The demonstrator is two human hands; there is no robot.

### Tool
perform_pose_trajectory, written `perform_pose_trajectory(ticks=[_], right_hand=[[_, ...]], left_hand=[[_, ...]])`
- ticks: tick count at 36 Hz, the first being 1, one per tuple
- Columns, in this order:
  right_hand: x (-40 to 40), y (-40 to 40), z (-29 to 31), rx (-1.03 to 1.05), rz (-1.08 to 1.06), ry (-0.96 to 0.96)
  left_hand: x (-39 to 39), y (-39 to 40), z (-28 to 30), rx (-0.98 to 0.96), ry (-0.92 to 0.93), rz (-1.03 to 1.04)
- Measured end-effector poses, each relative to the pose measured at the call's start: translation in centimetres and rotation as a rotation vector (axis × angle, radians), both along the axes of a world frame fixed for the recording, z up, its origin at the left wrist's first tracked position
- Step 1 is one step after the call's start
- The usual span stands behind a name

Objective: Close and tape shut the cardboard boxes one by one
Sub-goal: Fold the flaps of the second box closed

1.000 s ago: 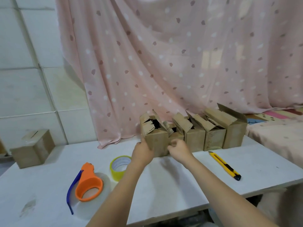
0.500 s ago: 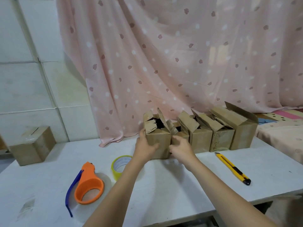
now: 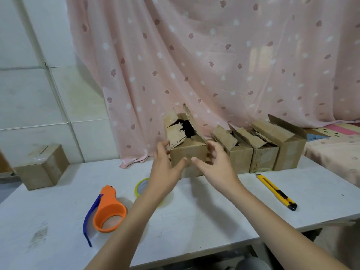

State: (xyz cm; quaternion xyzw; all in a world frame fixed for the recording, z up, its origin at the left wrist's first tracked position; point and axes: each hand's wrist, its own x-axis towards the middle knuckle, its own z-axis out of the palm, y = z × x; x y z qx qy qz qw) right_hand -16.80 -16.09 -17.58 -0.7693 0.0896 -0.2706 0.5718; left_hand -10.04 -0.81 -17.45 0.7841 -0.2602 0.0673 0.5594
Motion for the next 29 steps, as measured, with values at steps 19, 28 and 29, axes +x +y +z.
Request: perform_pose_trajectory(ticks=[19,28,29], right_hand=[[-10.7,0.5,-0.3,0.132,0.048,0.121],[-12.6,0.7,0.9,-0.106,0.001,0.212],[-12.5,0.7,1.0,-0.125,0.014,0.223]], left_hand=[[-8.3,4.4,-2.5,0.133,0.057,-0.148],[-10.1,4.7,-1.2,0.234,0.111,-0.029],[-10.1,4.6,-1.1,0.260,0.098,-0.030]])
